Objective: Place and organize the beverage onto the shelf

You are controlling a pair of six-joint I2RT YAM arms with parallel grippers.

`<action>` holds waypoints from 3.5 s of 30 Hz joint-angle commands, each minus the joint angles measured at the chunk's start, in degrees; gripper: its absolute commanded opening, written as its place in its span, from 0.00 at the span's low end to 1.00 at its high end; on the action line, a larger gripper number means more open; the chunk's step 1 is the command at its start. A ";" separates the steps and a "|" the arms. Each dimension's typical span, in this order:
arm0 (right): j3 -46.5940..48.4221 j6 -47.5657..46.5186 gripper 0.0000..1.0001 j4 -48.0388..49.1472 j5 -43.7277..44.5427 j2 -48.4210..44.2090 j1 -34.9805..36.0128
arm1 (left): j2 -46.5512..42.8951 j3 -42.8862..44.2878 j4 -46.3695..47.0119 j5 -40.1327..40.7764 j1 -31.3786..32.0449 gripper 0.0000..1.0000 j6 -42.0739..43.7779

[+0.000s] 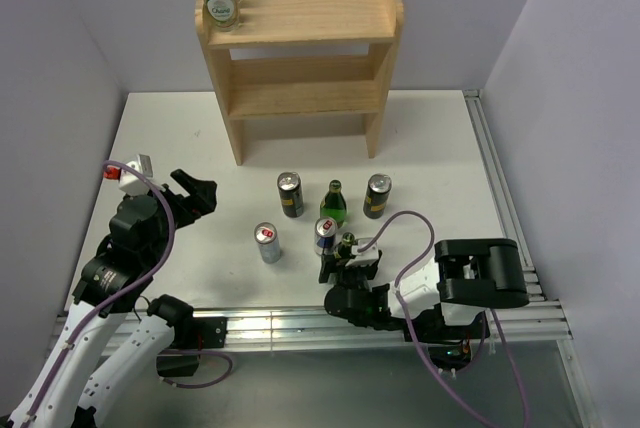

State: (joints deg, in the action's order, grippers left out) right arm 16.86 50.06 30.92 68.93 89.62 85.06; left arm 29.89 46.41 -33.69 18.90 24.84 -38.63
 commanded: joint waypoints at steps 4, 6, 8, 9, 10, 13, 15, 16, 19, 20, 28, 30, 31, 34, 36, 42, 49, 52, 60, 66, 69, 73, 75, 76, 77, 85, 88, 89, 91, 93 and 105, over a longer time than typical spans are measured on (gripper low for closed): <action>-1.04 -10.77 0.90 13.29 0.33 -0.32 -3.14 | 0.08 0.17 2.14 -0.79 0.30 0.96 0.75; -1.48 -11.91 0.85 14.25 -0.10 -0.59 -3.75 | 0.17 0.26 2.14 -0.70 0.21 0.96 0.75; -1.57 -12.18 0.77 14.35 -0.63 -0.59 -4.81 | 0.26 0.26 2.14 -0.70 0.30 0.96 0.75; -1.74 -12.18 0.75 14.61 -0.98 -0.24 -5.07 | 0.17 0.26 2.05 -0.79 0.21 0.96 0.75; -1.83 -12.18 0.68 14.78 -1.77 0.02 -5.77 | 0.17 0.26 2.14 -0.79 0.30 0.96 0.75; -2.18 -12.88 0.38 16.54 -4.05 1.43 -6.74 | 0.08 0.26 2.14 -0.79 0.21 0.96 0.75; -1.57 -12.02 0.11 15.24 -4.33 2.04 -6.92 | 0.08 0.34 2.14 -0.88 0.30 0.96 0.84; -0.96 -10.79 0.00 13.14 -4.33 1.96 -6.83 | 0.17 0.34 2.05 -0.79 0.21 0.96 0.84; 1.41 -6.92 0.00 4.44 -3.71 -0.67 -6.31 | 0.17 0.34 2.05 -1.05 0.21 0.96 0.84; 2.90 -5.60 0.00 -1.68 -3.19 -1.81 -5.00 | 0.08 0.17 2.14 -0.97 0.21 0.96 0.84; 15.64 -7.59 0.00 -27.65 -2.57 -19.82 0.55 | -0.01 -0.01 2.49 -1.93 0.30 0.97 0.66; 19.34 -14.44 0.00 -28.55 -3.09 -24.55 0.55 | -0.36 0.08 2.40 -1.85 0.30 0.97 0.58; 20.65 -17.16 0.00 -28.20 -4.23 -25.80 0.29 | -0.62 0.08 2.49 -1.84 0.30 0.98 0.58; 26.54 -26.66 0.00 -27.84 -7.64 -28.71 -1.55 | -2.11 -0.53 3.11 -2.19 0.21 0.98 0.66; 31.20 -32.81 0.00 -27.58 -10.11 -29.33 -3.57 | -2.20 -0.62 3.19 -2.46 0.30 0.98 0.75; 43.41 -41.18 0.00 -28.72 -24.87 -29.77 -18.68 | -2.29 -0.53 3.19 -2.81 0.30 0.98 0.93; 67.90 -47.33 0.00 -32.67 -34.73 -20.12 -33.45 | -2.20 -0.53 3.46 -3.16 0.21 0.97 1.19; 76.98 -48.83 0.00 -33.72 -37.54 -14.76 -37.58 | -2.29 -0.71 3.55 -3.34 0.30 0.98 1.10; 97.73 -49.27 0.00 -37.86 -42.64 1.41 -47.61 | -2.38 -0.80 3.98 -4.57 0.30 0.97 1.37; 117.41 -46.37 0.00 -41.90 -47.56 15.65 -54.81 | -2.29 -1.06 4.51 -5.80 0.30 0.97 1.81; 127.08 -47.42 0.00 -41.47 -48.27 21.37 -56.75 | -2.20 -1.15 4.69 -5.98 0.21 0.97 1.89; 126.40 -49.45 0.00 -36.46 -48.53 23.14 -58.07 | -2.21 -1.15 4.78 -6.15 0.21 0.97 1.98; 126.40 -49.36 0.00 -35.49 -48.71 23.84 -59.12 | -2.12 -1.15 4.69 -6.15 0.30 0.97 1.98; 126.31 -49.19 0.00 -35.23 -48.80 24.10 -59.48 | -2.03 -1.06 4.69 -6.41 0.30 0.97 2.07; 126.14 -49.18 0.00 -34.96 -48.97 24.63 -59.83 | -1.94 -1.06 4.60 -6.50 0.30 0.97 2.07; 124.38 -55.67 0.00 -31.10 -44.69 29.19 -60.80 | -2.91 -1.32 4.86 -6.41 0.21 0.97 1.89; 123.85 -59.45 0.00 -28.11 -41.52 30.61 -60.80 | -2.91 -1.41 4.86 -6.77 0.21 0.97 1.81; 123.76 -60.16 0.00 -26.71 -39.59 31.48 -60.80 | -2.91 -1.41 4.86 -6.85 0.30 0.97 1.81; 122.62 -61.39 0.00 -24.86 -38.43 32.10 -60.89 | -2.91 -1.41 4.86 -6.85 0.21 0.97 1.89; 121.57 -61.40 0.00 -24.41 -38.17 32.19 -61.32 | -3.17 -1.41 4.95 -6.85 0.30 0.97 1.81; 114.28 -60.00 0.93 -20.55 -33.60 29.82 -61.59 | -3.17 -1.33 4.69 -6.68 0.30 0.97 1.89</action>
State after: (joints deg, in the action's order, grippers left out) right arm 134.47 -8.60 10.50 28.58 121.27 25.67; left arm 27.09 45.21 -30.72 12.93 24.95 -37.93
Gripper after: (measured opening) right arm 0.826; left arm 0.969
